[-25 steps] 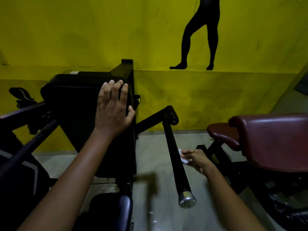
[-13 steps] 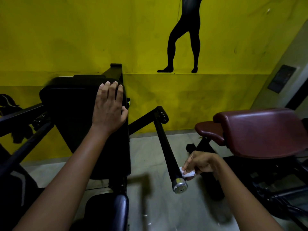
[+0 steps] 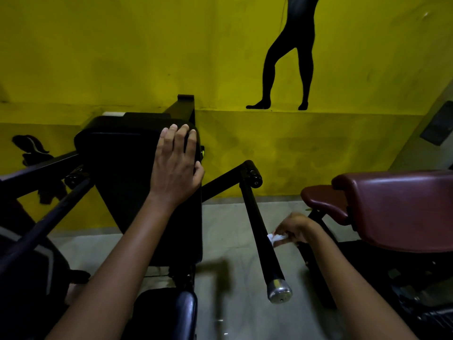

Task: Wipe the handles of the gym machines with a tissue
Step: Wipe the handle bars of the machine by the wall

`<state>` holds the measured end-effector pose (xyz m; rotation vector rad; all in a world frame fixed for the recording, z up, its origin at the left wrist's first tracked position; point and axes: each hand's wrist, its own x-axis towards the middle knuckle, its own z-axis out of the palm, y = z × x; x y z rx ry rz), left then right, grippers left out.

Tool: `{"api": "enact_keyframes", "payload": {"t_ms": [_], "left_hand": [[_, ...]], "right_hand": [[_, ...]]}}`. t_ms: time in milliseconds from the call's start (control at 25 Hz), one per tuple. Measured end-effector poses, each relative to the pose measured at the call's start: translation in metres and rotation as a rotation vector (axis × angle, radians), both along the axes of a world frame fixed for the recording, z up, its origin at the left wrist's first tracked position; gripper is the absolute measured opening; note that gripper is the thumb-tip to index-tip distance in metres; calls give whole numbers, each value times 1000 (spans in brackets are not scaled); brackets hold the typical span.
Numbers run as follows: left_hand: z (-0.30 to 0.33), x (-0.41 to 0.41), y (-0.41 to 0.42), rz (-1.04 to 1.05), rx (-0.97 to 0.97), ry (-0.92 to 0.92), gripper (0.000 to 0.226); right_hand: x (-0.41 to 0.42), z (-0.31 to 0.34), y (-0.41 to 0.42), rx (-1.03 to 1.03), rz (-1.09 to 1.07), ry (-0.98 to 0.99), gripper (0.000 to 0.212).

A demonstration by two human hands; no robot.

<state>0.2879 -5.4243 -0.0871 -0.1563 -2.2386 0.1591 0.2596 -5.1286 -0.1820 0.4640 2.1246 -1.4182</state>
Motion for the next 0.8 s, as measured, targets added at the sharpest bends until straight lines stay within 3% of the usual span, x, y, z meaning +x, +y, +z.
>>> {"api": "enact_keyframes", "payload": {"t_ms": [160, 360, 560, 800], "left_hand": [[-5, -4, 0, -20, 34, 74, 62], [-11, -13, 1, -36, 62, 179, 57], [-16, -22, 2, -43, 94, 233, 56], [-19, -29, 1, -33, 110, 282, 53]], "right_hand": [[-60, -14, -15, 57, -89, 132, 24], [-124, -18, -42, 461, -17, 326, 22], [-175, -35, -59, 540, -19, 406, 44], [-194, -49, -66, 590, -21, 584, 23]]}}
